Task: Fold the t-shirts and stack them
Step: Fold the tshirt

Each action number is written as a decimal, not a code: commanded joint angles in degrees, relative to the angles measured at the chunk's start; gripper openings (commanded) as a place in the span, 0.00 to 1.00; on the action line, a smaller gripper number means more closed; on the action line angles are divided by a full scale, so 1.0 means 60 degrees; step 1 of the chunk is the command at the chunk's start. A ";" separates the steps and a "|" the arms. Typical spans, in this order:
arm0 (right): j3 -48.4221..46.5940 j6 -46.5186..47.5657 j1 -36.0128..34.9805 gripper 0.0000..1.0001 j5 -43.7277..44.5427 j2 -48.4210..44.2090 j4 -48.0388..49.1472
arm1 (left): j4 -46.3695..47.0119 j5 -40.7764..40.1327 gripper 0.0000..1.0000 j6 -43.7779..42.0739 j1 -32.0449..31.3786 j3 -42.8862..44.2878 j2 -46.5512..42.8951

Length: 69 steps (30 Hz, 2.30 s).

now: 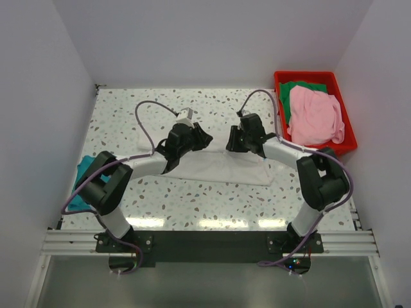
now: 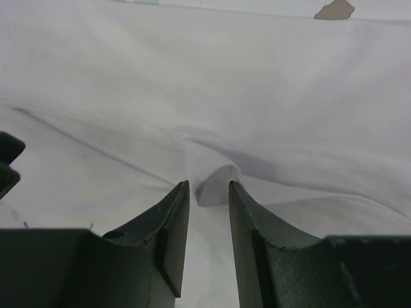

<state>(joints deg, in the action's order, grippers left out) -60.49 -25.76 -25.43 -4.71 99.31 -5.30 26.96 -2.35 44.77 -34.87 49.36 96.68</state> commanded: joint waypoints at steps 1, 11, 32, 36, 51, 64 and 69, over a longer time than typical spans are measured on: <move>0.0485 -0.0233 -0.0229 0.35 -0.0240 -0.0482 0.0633 | -0.0084 0.0771 0.31 -0.0284 0.0055 0.0766 0.0525; 0.1350 -0.0526 -0.0815 0.34 -0.0109 -0.1155 0.1088 | -0.0451 0.2029 0.32 -0.0943 0.0041 0.2714 0.2371; 0.0428 -0.0160 -0.0508 0.38 0.3173 -0.2503 -0.1138 | -0.2237 0.2647 0.33 -0.1954 -0.0135 0.5307 0.4671; 0.0428 -0.0175 -0.0055 0.39 0.2924 -0.2518 -0.1211 | -0.2413 0.3218 0.33 -0.2115 -0.0135 0.5512 0.4848; 0.0340 -0.0175 0.0810 0.39 0.2353 -0.2108 -0.1241 | -0.2560 0.4902 0.32 -0.2672 -0.0340 0.5352 0.4482; 0.0179 -0.0219 0.0928 0.38 0.2162 -0.1581 -0.1153 | -0.2765 0.5240 0.32 -0.3214 -0.0340 0.4664 0.3955; 0.0062 -0.0189 0.0928 0.38 0.2206 -0.1332 -0.1153 | -0.2648 0.5167 0.32 -0.3389 -0.0340 0.4224 0.3589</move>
<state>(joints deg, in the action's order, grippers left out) -57.39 -27.38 -20.16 8.36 90.45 -12.91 10.79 27.35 26.85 -36.77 75.70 122.48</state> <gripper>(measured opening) 0.385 0.319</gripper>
